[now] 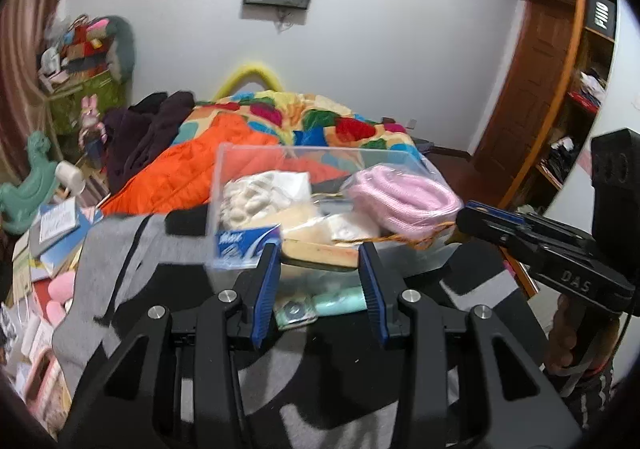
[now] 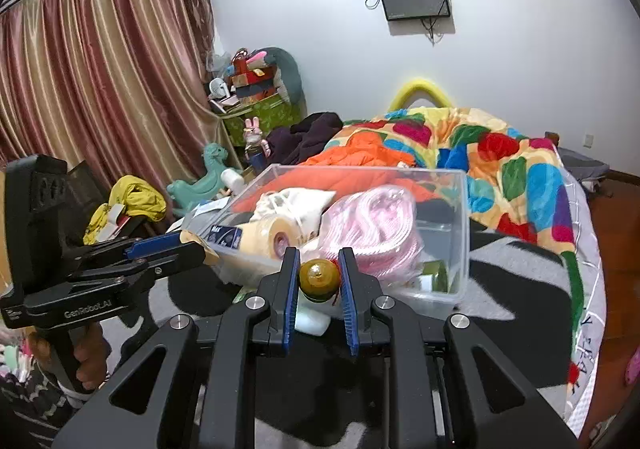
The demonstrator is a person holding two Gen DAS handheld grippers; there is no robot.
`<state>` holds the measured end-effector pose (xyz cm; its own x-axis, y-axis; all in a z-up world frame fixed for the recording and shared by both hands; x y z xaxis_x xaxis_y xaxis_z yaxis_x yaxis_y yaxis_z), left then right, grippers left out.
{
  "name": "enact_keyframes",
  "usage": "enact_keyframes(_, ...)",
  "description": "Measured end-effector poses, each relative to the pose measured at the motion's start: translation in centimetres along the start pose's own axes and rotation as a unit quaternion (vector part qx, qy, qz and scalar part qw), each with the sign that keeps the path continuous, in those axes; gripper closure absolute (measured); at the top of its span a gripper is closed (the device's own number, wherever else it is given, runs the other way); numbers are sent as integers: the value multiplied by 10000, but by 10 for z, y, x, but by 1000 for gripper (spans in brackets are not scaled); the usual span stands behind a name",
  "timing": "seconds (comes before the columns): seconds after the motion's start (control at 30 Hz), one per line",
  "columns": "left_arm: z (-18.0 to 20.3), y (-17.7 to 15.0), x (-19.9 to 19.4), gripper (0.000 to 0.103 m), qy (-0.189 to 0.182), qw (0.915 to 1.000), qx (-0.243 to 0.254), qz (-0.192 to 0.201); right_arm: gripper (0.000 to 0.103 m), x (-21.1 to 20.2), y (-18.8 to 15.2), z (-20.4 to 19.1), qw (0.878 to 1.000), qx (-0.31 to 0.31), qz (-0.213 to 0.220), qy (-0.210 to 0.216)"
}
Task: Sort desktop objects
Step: 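Carry the wooden block into the box with left gripper while right gripper places the bead keychain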
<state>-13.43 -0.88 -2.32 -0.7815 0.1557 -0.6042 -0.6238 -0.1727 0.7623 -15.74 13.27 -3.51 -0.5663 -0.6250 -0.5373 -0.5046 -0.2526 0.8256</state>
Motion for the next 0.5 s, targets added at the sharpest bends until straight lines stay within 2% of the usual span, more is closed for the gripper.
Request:
enact_keyframes(0.17,9,11,7,63,-30,9998,191,50,86,4,1,10,9999,38,-16,-124)
enact_keyframes(0.5,18,11,48,63,-370,9982,168,-436,86,8,-4,39,9989,213,-99,-408)
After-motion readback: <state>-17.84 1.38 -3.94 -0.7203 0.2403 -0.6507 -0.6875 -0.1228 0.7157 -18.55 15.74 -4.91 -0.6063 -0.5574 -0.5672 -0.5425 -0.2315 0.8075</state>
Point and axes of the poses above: each gripper's, at about its wrist camera, not at the fingertips, and x roughly the way its jaws point, z to its right, y to its top, the point moved 7 cm from there along x, roughly the way its jaws point, and after that the axes turned 4 degrees about -x, right-handed, at the moved point
